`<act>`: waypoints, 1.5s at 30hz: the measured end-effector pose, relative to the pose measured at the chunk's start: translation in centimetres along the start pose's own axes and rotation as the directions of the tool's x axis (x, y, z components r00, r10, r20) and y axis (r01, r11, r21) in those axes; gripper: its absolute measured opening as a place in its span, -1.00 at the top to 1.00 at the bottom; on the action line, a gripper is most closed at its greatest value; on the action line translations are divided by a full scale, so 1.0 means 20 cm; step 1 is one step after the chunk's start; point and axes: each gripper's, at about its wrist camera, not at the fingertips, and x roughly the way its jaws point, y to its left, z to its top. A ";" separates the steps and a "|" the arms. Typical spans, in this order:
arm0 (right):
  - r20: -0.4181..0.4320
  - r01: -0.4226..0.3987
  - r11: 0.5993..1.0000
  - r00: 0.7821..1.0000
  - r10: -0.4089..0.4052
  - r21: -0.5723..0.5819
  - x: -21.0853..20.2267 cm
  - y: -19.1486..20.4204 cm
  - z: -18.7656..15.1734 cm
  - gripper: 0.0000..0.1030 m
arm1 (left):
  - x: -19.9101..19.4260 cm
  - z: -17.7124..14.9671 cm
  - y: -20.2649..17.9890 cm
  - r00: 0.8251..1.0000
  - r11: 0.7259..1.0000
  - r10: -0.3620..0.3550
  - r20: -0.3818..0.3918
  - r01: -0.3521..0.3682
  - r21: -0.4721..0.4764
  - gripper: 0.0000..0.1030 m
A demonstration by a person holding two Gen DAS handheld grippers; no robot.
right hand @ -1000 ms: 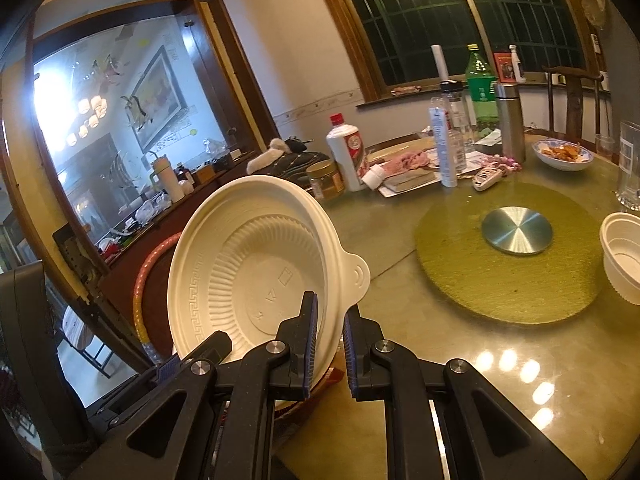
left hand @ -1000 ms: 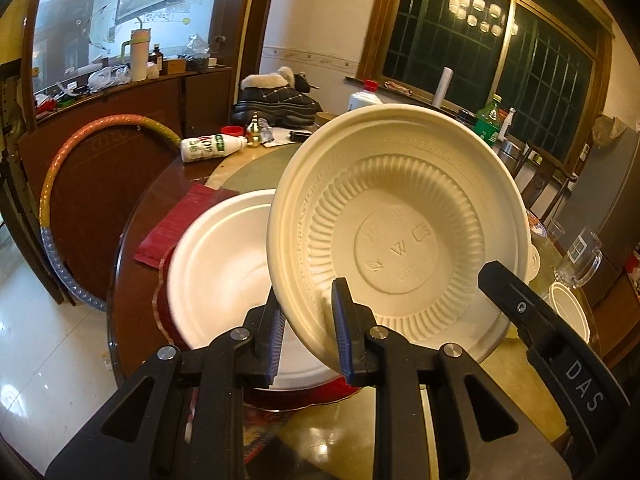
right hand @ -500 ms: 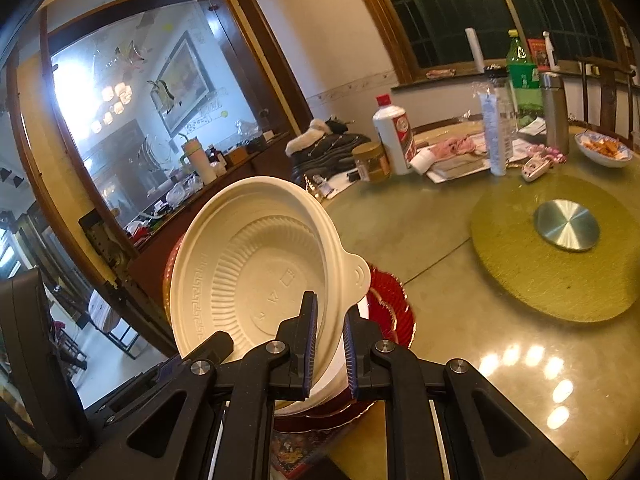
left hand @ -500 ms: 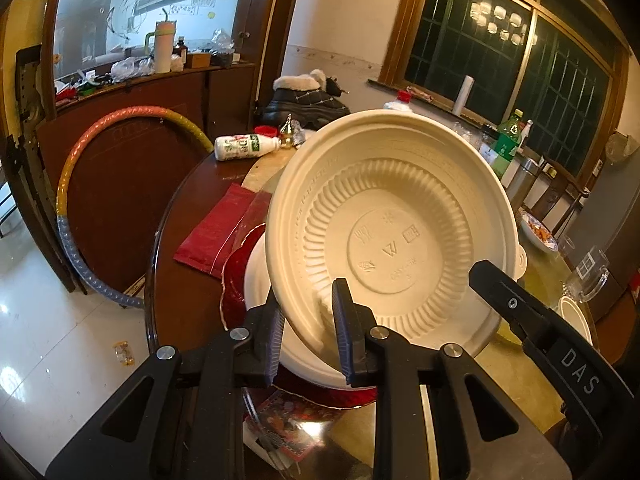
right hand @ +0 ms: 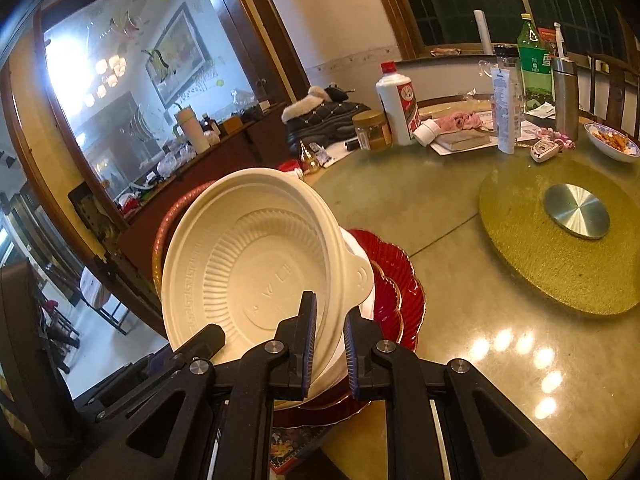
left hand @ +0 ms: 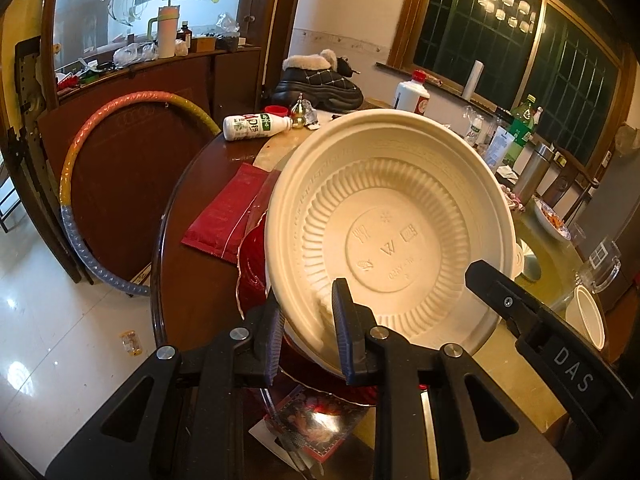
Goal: Organize plates and bowls
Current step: 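Carry the cream ribbed bowl over the red plate stack with both tools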
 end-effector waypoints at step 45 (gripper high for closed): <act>-0.072 0.009 1.000 0.997 -0.011 -0.025 0.07 0.03 0.00 0.68 | 0.00 0.00 0.03 1.000 1.000 0.029 0.001 -0.029 0.009 0.59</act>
